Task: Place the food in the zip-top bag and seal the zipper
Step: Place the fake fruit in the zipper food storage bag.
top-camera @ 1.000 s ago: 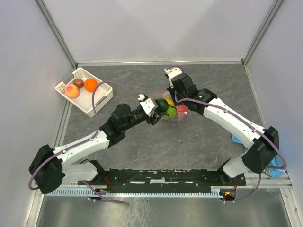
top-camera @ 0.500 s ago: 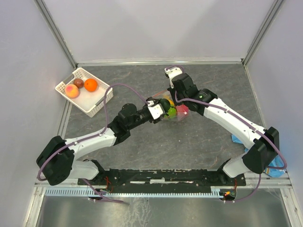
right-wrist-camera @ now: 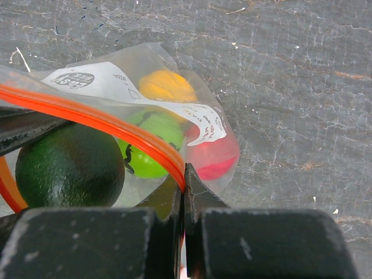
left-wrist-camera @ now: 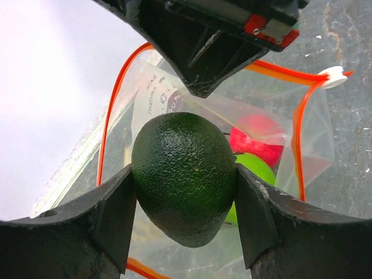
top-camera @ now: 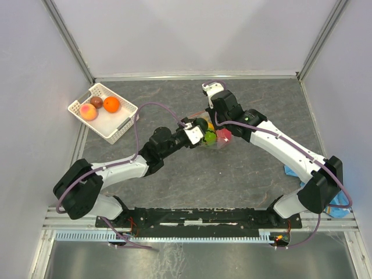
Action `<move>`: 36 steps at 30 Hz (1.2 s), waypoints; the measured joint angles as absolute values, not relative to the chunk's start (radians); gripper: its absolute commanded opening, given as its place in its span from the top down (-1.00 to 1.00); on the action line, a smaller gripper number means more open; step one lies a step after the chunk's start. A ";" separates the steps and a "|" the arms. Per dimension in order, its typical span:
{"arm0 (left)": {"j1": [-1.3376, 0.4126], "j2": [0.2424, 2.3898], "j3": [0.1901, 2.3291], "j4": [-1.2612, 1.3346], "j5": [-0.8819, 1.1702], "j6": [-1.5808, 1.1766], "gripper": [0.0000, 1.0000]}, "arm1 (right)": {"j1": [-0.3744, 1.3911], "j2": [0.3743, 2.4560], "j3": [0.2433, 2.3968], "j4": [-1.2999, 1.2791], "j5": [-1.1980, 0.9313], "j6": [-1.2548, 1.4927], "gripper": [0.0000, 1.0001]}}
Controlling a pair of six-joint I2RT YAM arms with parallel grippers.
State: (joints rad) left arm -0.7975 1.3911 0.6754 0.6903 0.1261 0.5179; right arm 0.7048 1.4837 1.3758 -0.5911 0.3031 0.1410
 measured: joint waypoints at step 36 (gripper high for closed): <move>-0.797 1.098 0.750 0.366 -0.102 0.067 -0.71 | 0.705 1.484 1.375 -0.591 0.300 0.141 0.97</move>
State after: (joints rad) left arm -0.7967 1.0981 0.7502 0.3656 -0.1017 0.0673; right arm 0.7048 1.4837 1.3754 -0.5911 0.3000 0.1413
